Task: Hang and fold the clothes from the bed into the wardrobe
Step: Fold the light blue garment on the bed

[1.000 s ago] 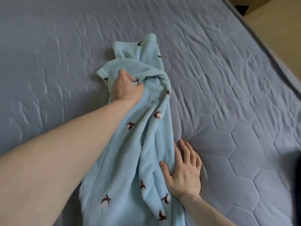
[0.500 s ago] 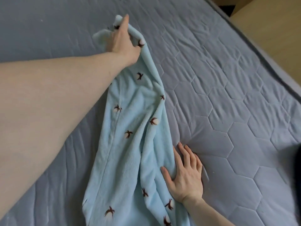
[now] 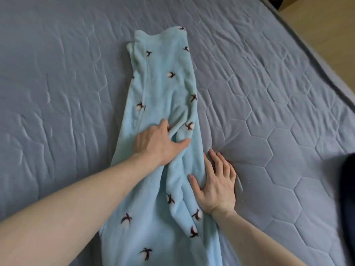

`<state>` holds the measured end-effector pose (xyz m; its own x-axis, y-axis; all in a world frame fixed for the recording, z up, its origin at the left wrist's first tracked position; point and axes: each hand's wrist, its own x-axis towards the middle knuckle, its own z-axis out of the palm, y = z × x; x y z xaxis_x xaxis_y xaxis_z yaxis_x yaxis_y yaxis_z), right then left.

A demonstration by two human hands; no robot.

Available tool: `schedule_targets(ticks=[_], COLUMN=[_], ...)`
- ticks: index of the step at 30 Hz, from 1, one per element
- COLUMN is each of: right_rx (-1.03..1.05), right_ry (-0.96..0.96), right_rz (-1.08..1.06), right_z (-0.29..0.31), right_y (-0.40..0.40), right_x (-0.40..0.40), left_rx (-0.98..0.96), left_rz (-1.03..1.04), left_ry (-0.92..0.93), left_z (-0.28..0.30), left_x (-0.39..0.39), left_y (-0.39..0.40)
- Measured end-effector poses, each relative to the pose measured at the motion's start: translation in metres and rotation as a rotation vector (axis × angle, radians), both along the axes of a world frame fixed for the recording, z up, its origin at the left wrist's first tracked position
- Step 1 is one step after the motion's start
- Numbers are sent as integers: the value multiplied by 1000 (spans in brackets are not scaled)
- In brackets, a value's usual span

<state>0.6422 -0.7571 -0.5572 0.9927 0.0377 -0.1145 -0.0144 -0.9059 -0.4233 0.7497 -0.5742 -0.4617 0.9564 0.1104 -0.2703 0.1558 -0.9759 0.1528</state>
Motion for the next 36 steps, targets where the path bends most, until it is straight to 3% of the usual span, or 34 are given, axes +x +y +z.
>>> schedule_targets(ticks=[3, 6, 9, 11, 13, 15, 18, 21, 24, 27, 30, 36], right_rx=[-2, -3, 50, 160, 379, 513, 392, 319, 418, 347, 250, 259], right_ry=[-12, -25, 7, 57, 66, -8, 70, 219, 170, 207, 371, 444], right_rz=[1, 21, 46, 23, -109, -225, -184, -245, -429, -270, -169, -499], right_z=[-1, -3, -4, 3, 19, 43, 68, 79, 91, 104, 107, 103], right_y=[-2, -3, -7, -10, -15, -12, 3, 11, -4, -11, 1, -13], right_x=[1, 0, 0, -1, -8, -30, -73, -95, -107, -121, -126, -139], left_rx=[18, -183, -383, -400, -428, -456, -486, -509, -518, -539, -540, -587], left_rz=[-26, 31, 27, -11, 6, 96, 336, 549, 658, 702, 752, 838], left_ry=[-48, -226, -106, -43, -156, -293, -371, -301, -206, -134, -63, 300], left_z=[4, 15, 18, 18, 19, 24, 26, 21, 16, 19, 21, 31], left_x=[-3, 3, -10, -37, -72, -118, -186, -244, -297, -336, -364, -402], left_y=[-9, -21, -24, -18, -6, 10, 29, 43, 51, 48, 43, 29])
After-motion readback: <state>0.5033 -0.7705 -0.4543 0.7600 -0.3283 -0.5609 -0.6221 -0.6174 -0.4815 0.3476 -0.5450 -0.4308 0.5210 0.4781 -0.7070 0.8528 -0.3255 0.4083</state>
